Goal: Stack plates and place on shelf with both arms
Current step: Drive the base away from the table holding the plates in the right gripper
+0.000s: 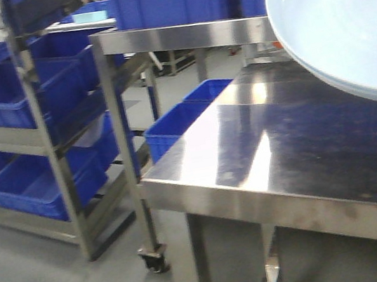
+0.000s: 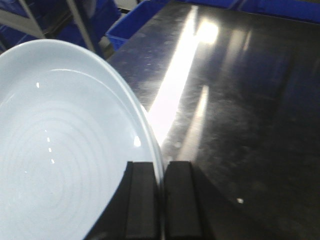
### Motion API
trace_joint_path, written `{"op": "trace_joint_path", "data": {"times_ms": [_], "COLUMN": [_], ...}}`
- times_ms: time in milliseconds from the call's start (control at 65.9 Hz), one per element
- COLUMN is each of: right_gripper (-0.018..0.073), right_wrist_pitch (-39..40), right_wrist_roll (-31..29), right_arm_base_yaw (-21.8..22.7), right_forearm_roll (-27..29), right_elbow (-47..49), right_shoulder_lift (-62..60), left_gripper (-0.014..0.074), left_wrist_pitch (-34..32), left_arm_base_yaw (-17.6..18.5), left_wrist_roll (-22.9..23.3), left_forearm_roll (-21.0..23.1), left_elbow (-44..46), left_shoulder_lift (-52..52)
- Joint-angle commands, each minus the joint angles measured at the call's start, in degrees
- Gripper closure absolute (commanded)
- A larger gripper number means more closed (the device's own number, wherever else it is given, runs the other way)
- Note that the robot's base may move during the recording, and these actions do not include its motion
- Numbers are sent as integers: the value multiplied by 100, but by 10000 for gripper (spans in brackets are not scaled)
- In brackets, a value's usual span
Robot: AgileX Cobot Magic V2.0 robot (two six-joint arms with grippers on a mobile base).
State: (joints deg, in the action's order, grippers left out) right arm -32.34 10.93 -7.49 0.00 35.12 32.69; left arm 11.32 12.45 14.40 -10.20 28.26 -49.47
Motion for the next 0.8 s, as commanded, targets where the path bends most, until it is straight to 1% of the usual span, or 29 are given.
{"op": "trace_joint_path", "data": {"times_ms": [0, 789], "right_gripper": [511, 511], "right_wrist_pitch": [514, 514], "right_wrist_roll": [-33, -33], "right_arm_base_yaw": [34, 34], "right_forearm_roll": [0, 0], "right_elbow": [157, 157], "right_shoulder_lift": [-18, -18], "left_gripper": [507, 507], "left_wrist_pitch": [-473, -473], "left_arm_base_yaw": [5, 5], "left_wrist_roll": [50, 50], "left_forearm_roll": [-13, -13], "left_elbow": [159, 159], "left_shoulder_lift": [46, 46]}}
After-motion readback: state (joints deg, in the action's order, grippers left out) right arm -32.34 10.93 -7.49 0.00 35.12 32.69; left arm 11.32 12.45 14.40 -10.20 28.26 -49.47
